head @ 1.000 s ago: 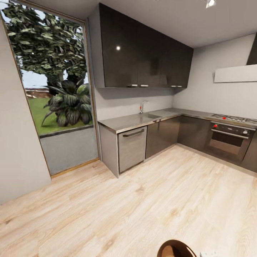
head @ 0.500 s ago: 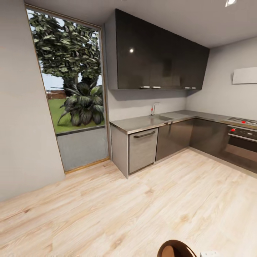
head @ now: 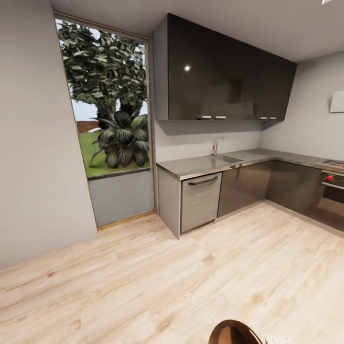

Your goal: Put the three can of soda from the living room inside the tash can in the kitchen.

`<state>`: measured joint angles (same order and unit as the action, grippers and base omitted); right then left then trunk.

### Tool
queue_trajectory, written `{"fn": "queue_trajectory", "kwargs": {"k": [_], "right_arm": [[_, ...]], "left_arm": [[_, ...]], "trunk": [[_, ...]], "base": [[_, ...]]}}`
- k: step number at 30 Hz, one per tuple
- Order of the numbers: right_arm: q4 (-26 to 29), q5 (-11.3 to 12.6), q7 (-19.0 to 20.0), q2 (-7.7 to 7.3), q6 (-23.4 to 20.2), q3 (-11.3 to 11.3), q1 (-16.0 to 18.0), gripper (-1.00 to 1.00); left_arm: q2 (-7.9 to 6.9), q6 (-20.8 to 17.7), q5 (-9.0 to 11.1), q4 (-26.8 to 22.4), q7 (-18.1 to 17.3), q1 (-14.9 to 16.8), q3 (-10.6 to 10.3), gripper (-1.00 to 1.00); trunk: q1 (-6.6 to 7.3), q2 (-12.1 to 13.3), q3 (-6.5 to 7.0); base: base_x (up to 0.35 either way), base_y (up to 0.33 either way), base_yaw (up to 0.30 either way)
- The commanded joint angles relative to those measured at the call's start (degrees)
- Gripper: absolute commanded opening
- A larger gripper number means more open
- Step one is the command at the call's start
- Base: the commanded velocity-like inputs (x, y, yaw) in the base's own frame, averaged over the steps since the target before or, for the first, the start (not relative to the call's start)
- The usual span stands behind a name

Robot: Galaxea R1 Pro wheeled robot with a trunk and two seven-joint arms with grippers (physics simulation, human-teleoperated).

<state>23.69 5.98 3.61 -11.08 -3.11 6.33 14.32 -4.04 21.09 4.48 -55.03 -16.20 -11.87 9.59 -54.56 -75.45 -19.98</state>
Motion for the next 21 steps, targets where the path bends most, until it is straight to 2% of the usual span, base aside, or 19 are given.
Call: {"fn": "queue_trajectory", "kwargs": {"k": [1, 17, 21], "right_arm": [[0.1, 0.6, 0.0, 0.29, 0.1, 0.1, 0.0, -1.00], [0.2, 0.5, -1.9, 0.70, 0.2, 0.2, -0.1, -1.00], [0.2, 0.5, -1.9, 0.70, 0.2, 0.2, -0.2, -1.00]], "left_arm": [[0.00, 0.0, 0.0, 0.0, 0.0, 0.0, 0.0, 1.00], [0.00, 0.0, 0.0, 0.0, 0.0, 0.0, 0.0, 1.00], [0.00, 0.1, 0.0, 0.0, -0.1, 0.0, 0.0, 1.00]], "trunk": [[0.00, 0.0, 0.00], [0.00, 0.0, 0.00], [0.00, 0.0, 0.00]], "base": [[0.000, 0.000, 0.233], [-0.002, 0.000, 0.245], [-0.162, 0.000, 0.252]]}}
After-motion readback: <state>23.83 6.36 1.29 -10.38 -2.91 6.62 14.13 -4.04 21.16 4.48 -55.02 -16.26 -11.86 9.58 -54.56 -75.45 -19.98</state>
